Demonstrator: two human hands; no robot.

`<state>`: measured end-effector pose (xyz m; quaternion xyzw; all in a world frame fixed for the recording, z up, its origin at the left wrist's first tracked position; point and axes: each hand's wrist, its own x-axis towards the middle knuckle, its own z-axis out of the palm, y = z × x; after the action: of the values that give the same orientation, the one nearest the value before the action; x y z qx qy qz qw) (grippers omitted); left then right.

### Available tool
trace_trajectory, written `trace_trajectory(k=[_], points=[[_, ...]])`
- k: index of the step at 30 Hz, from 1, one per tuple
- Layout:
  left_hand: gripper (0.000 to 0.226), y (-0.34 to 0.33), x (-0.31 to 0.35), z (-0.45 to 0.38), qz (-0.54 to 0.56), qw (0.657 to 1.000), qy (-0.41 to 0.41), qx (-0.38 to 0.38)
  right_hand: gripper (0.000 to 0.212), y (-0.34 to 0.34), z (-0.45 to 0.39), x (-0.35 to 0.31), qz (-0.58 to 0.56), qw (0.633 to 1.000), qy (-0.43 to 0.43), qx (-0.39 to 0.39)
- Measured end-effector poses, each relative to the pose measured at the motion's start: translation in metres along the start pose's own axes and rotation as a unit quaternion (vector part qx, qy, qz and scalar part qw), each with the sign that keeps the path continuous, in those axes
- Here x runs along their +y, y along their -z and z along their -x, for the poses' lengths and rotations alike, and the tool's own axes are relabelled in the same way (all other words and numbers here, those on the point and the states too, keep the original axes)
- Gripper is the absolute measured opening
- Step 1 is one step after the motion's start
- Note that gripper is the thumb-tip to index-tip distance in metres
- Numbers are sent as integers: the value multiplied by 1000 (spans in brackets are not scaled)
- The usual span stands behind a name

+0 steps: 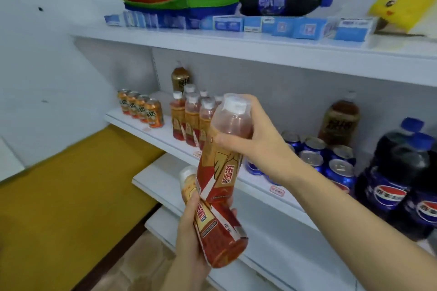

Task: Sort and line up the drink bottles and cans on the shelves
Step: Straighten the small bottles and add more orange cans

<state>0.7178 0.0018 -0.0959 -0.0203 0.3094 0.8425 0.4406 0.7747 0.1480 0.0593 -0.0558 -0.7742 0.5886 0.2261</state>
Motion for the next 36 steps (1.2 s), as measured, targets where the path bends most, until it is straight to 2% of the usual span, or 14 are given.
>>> trace_trajectory(k=[2, 3, 5, 7, 11, 14, 19, 23, 26, 29, 32, 34, 36], points=[[116, 6, 21, -13, 20, 1000, -7, -10, 83, -10, -20, 18, 2, 997, 5, -74], [108, 8, 32, -20, 20, 1000, -12, -16, 86, -15, -31, 26, -4, 997, 12, -81], [83, 12, 53, -38, -6, 1000, -24, -1, 82, -22, -53, 38, -22, 998, 18, -64], [72, 16, 78, -57, -18, 999, -43, 19, 74, -28, -75, 48, -44, 999, 8, -29], [92, 22, 122, -87, -61, 996, -68, 17, 62, -23, -113, 63, -29, 999, 12, 32], [84, 31, 151, -110, -71, 994, -75, -29, 65, -4, -129, 72, 41, 997, 3, 63], [70, 32, 200, -154, -129, 981, -91, -115, 63, 20, -142, 92, 162, 979, -74, 101], [69, 24, 227, -192, -186, 963, -84, -177, 76, 16, -155, 118, 238, 952, -139, 133], [76, 24, 238, -213, -211, 951, -74, -214, 62, 12, -160, 124, 264, 940, -175, 129], [36, 25, 248, -231, -221, 937, -59, -264, 54, 9, -166, 130, 287, 926, -205, 138], [48, 26, 252, -244, -212, 929, -14, -304, 54, 7, -171, 133, 301, 912, -230, 159], [38, 30, 256, -254, -211, 923, -6, -323, 57, 3, -175, 132, 319, 902, -237, 166], [43, 31, 259, -262, -211, 914, 14, -346, 61, -1, -178, 130, 338, 894, -241, 168]])
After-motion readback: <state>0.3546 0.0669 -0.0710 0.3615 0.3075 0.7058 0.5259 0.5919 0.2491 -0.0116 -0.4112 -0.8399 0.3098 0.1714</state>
